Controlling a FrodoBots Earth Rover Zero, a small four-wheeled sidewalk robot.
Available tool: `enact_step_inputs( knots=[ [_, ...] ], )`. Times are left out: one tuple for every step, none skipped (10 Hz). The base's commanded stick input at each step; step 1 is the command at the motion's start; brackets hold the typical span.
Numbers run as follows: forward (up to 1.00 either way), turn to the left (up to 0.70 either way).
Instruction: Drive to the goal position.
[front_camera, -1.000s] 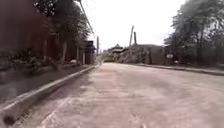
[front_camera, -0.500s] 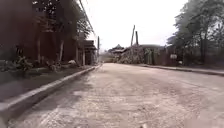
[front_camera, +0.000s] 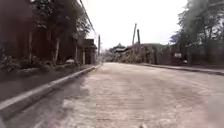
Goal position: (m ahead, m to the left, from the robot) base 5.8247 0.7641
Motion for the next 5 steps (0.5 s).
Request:
enact_step_inputs(
  knots=[
    [1.0, 0.0],
    [1.0, 0.0],
    [1.0, -0.02],
    [1.0, -0.23],
    [1.0, -0.37]
  ],
)
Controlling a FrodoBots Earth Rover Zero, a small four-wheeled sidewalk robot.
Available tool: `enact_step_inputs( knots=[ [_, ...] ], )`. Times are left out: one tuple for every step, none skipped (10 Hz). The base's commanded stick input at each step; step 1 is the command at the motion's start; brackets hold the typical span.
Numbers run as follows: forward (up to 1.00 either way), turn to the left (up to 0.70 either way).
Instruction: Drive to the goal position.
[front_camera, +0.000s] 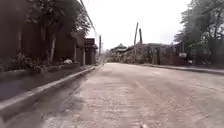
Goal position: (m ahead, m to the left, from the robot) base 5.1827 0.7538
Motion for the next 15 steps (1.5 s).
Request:
enact_step_inputs(
  knots=[
    [1.0, -0.32],
    [1.0, -0.15],
    [1.0, -0.01],
    [1.0, 0.01],
    [1.0, 0.01],
    [1.0, 0.0],
    [1.0, 0.0],
    [1.0, 0.0],
    [1.0, 0.0],
    [1.0, 0.0],
    [1.0, 0.0],
    [1.0, 0.0],
    [1.0, 0.0],
    [1.0, 0.0],
    [1.0, 0.0]
  ],
)
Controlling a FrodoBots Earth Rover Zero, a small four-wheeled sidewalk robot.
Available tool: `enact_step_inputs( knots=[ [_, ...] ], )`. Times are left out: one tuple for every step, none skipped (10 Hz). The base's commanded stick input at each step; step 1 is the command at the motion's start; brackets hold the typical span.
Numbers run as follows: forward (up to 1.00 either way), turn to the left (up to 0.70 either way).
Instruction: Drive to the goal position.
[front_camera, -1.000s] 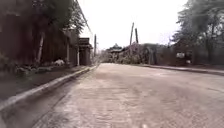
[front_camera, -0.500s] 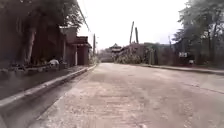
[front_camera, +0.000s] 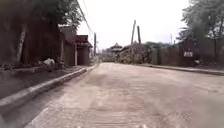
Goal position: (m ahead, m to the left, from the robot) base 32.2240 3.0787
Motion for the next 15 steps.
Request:
enact_step_inputs(
  knots=[
    [1.0, 0.0],
    [1.0, 0.0],
    [1.0, 0.0],
    [1.0, 0.0],
    [1.0, 0.0],
    [1.0, 0.0],
    [1.0, 0.0],
    [1.0, 0.0],
    [1.0, 0.0],
    [1.0, 0.0],
    [1.0, 0.0],
    [1.0, 0.0],
    [1.0, 0.0],
    [1.0, 0.0],
    [1.0, 0.0]
  ],
)
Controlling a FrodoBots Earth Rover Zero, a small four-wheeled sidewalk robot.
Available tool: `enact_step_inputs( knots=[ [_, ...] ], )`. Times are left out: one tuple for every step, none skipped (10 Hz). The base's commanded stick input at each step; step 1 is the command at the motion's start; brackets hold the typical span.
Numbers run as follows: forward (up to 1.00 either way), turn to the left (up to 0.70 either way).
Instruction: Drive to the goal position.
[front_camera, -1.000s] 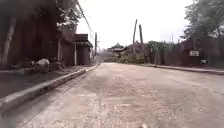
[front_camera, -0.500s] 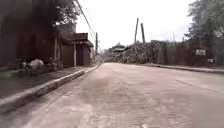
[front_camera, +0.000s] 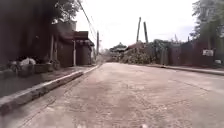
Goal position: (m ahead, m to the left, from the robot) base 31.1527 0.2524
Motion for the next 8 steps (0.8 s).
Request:
enact_step_inputs(
  knots=[
    [1.0, 0.0],
    [1.0, 0.0],
    [1.0, 0.0],
    [1.0, 0.0],
    [1.0, 0.0],
    [1.0, 0.0],
    [1.0, 0.0],
    [1.0, 0.0]
  ],
)
